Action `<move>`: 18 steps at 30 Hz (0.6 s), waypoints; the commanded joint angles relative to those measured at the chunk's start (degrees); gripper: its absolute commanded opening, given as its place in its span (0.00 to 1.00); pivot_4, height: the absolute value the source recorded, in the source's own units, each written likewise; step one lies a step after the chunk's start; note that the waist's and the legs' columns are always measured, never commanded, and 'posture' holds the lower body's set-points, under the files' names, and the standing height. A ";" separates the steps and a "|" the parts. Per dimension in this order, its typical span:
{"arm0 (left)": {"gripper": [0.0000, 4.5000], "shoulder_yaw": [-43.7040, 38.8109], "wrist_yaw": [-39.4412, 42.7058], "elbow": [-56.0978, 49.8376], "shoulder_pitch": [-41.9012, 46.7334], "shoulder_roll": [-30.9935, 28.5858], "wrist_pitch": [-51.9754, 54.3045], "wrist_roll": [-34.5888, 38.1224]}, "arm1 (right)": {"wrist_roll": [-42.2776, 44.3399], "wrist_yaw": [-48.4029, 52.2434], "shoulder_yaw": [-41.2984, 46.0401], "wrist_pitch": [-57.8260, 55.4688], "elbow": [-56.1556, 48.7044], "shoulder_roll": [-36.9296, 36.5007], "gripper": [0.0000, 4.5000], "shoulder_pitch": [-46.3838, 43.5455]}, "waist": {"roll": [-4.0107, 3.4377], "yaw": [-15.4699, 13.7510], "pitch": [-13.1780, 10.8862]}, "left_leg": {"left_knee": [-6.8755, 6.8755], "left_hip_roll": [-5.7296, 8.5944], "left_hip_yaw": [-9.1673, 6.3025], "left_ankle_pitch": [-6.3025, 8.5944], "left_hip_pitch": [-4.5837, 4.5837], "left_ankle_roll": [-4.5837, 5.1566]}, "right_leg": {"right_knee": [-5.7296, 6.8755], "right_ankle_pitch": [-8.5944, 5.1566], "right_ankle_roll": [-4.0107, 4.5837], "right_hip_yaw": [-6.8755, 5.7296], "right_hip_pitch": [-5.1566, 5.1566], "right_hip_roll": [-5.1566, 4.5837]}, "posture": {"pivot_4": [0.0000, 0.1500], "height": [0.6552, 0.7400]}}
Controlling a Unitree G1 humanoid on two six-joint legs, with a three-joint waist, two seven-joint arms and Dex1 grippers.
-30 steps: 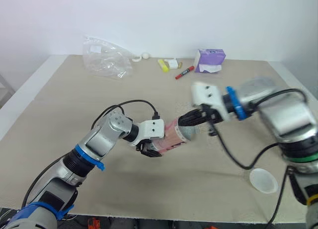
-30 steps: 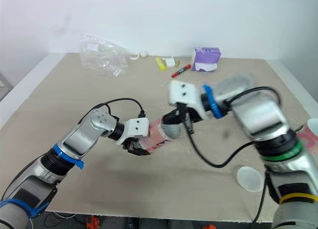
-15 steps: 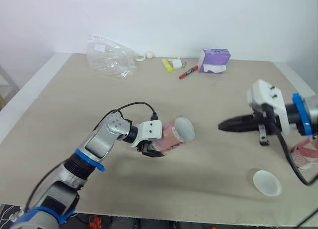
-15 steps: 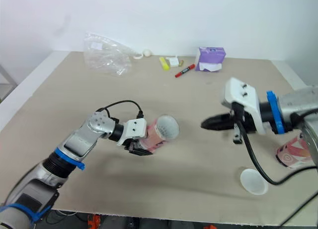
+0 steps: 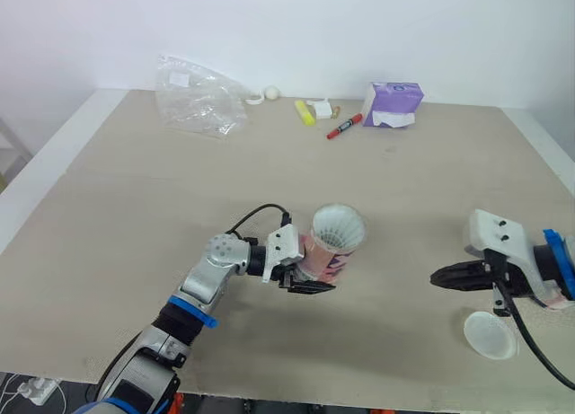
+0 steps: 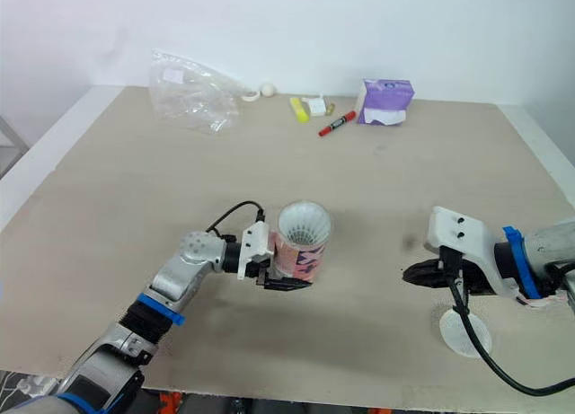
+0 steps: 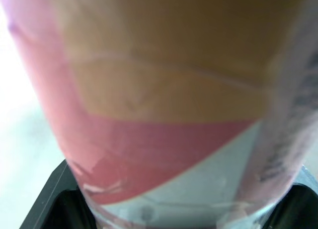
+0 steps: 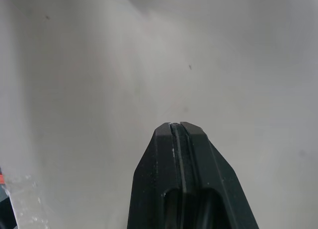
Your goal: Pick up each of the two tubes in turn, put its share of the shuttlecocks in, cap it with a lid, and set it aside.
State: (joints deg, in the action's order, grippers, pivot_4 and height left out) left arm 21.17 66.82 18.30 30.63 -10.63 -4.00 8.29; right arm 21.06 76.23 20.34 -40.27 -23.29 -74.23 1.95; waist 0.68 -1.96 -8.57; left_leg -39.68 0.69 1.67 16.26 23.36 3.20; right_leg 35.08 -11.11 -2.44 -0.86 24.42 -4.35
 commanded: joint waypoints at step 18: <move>0.72 1.47 1.35 3.83 -0.51 1.10 -6.16 -0.92 | -12.07 1.19 3.01 22.27 20.79 -0.28 0.99 12.00 | -0.07 0.06 0.04 | -0.07 0.04 0.05 0.00 -0.13 0.02 | 0.02 0.03 -0.28 0.24 -0.16 0.14 | 1.00 1.00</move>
State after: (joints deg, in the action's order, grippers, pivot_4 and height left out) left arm 22.36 67.92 22.20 30.25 -9.71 -10.17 7.46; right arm 9.40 77.27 22.68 -19.87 -3.03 -74.34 14.38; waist 0.61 -1.89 -8.52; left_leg -39.75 0.73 1.73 16.26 23.22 3.22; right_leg 35.10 -11.08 -2.72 -0.59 24.26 -4.20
